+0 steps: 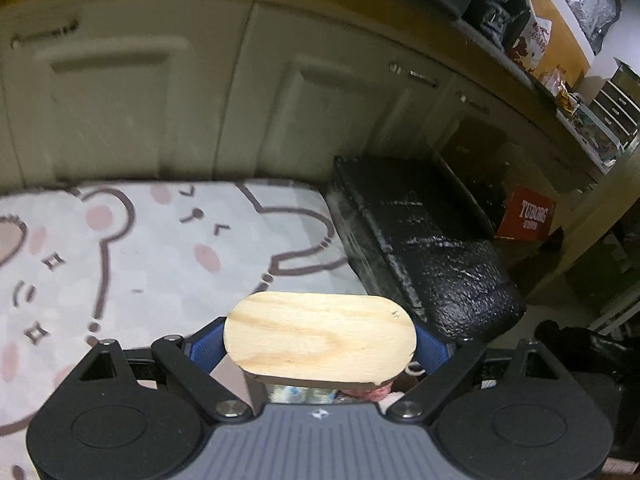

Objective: Organize objects
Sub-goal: 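Carry the wooden block and grey toy with both tools over the black box, then lower the grey toy into the box and open the right tool while the left tool lowers the block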

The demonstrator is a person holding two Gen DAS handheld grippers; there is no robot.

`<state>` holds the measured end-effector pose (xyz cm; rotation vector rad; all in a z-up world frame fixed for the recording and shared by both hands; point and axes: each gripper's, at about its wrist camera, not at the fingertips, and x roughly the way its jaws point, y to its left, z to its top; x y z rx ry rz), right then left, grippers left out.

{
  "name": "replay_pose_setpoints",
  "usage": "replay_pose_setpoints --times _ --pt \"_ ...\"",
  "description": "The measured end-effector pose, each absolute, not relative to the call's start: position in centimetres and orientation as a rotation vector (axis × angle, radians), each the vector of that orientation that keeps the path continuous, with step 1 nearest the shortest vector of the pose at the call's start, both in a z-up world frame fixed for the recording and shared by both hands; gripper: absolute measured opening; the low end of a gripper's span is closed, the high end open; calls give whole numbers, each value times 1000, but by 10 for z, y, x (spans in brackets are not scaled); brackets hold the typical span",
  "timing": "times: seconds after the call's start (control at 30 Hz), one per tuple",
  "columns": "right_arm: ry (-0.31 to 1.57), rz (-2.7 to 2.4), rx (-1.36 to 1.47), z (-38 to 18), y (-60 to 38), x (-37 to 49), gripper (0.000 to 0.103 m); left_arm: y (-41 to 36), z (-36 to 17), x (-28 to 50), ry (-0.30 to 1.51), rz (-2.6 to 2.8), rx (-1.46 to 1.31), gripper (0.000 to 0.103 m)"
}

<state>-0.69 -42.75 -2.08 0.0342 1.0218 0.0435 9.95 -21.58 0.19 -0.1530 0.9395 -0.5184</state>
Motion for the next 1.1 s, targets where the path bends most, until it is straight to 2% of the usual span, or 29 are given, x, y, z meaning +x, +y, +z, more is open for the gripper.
replay_pose_setpoints --times 0.5,0.57,0.67,0.8,0.87,0.93,1.1 --pt "1176 52 -92 -53 -427 -12 50 -234 -44 128 1088 -497 -240 94" --pt "1185 57 -115 -54 -424 -13 52 -234 -49 129 1105 -469 -242 99" --pt "1170 57 -118 -49 -424 -13 63 -233 -49 130 1100 -465 -225 99" --pt "1143 59 -109 -37 -425 -14 63 -230 -47 130 1090 -455 -210 99" --pt "1123 54 -107 -29 -425 -15 61 -229 -46 129 1085 -446 -201 99" --pt "1098 44 -92 -21 -426 -16 52 -228 -46 129 1078 -432 -180 99" --pt "1055 13 -26 -12 -433 -11 38 -222 -47 130 1050 -357 -91 98"
